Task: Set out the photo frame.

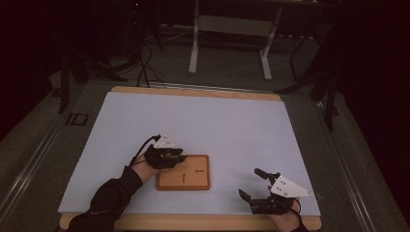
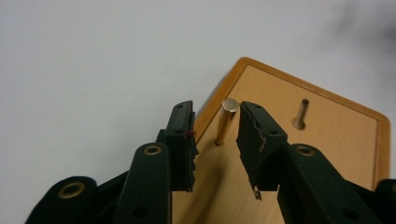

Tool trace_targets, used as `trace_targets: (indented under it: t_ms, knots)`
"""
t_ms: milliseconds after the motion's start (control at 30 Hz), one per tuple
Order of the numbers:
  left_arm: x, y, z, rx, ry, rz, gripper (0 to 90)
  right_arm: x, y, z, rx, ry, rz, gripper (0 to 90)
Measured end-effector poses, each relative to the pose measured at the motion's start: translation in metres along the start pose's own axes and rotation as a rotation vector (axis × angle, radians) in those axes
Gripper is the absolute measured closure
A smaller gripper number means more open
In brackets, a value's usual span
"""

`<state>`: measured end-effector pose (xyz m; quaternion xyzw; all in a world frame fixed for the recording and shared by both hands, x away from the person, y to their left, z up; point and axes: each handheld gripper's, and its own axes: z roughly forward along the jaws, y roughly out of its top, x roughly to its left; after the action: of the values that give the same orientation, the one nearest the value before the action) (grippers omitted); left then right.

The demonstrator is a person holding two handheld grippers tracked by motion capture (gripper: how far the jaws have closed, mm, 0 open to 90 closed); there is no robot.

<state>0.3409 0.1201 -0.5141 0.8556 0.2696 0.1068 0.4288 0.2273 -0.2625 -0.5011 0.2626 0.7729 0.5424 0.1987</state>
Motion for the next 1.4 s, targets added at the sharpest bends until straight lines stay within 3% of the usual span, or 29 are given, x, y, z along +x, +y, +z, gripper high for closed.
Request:
trace_targets:
  t_ms: [167, 200, 267, 433, 533, 633, 700, 800, 833, 867, 1067, 1233, 1300, 1400]
  knots:
    - [0.000, 0.000, 0.004, -0.004, -0.010, 0.004, 76.1, 0.000, 0.000, 0.000, -0.008, 0.005, 0.007, 11.1]
    - [0.000, 0.000, 0.005, -0.009, -0.029, 0.002, 76.1, 0.000, 0.000, 0.000, -0.007, 0.009, 0.007, 11.1]
    - [-0.002, 0.000, 0.005, -0.013, -0.023, 0.023, 81.8, 0.001, 0.000, 0.000, -0.003, 0.008, 0.005, 11.1]
    - [-0.001, 0.000, 0.006, -0.011, -0.021, 0.038, 83.1, 0.002, 0.001, 0.003, 0.004, 0.028, 0.008, 12.7]
    - [0.000, 0.002, 0.006, -0.001, -0.029, 0.028, 83.8, 0.004, 0.002, 0.007, 0.013, 0.042, -0.004, 13.6]
    - [0.001, 0.004, 0.006, 0.014, -0.040, 0.031, 84.0, 0.008, 0.005, 0.010, 0.027, 0.042, -0.048, 15.1]
    - [0.003, 0.004, 0.006, 0.018, -0.051, 0.031, 84.1, 0.015, 0.007, 0.015, 0.056, 0.034, -0.114, 15.0]
    - [0.006, 0.007, 0.007, 0.029, -0.063, 0.011, 84.2, 0.029, 0.009, 0.026, 0.112, 0.016, -0.253, 15.8]
    - [0.007, 0.007, 0.007, 0.032, -0.070, 0.004, 84.2, 0.040, 0.009, 0.034, 0.138, 0.019, -0.336, 17.2]
    - [0.008, 0.007, 0.007, 0.035, -0.076, 0.001, 84.2, 0.040, 0.009, 0.034, 0.138, 0.019, -0.336, 17.2]
    - [0.017, 0.010, 0.009, 0.046, -0.119, -0.048, 84.2, 0.070, 0.008, 0.055, 0.181, -0.045, -0.633, 23.5]
    - [0.023, 0.013, 0.010, 0.062, -0.149, -0.059, 84.3, 0.090, 0.001, 0.073, 0.233, -0.092, -0.815, 36.0]
    - [0.024, 0.014, 0.010, 0.065, -0.160, -0.066, 84.3, 0.095, -0.002, 0.082, 0.270, -0.108, -0.922, 44.1]
    - [0.026, 0.015, 0.011, 0.075, -0.172, -0.067, 84.3, 0.098, -0.005, 0.089, 0.281, -0.133, -0.972, 45.9]
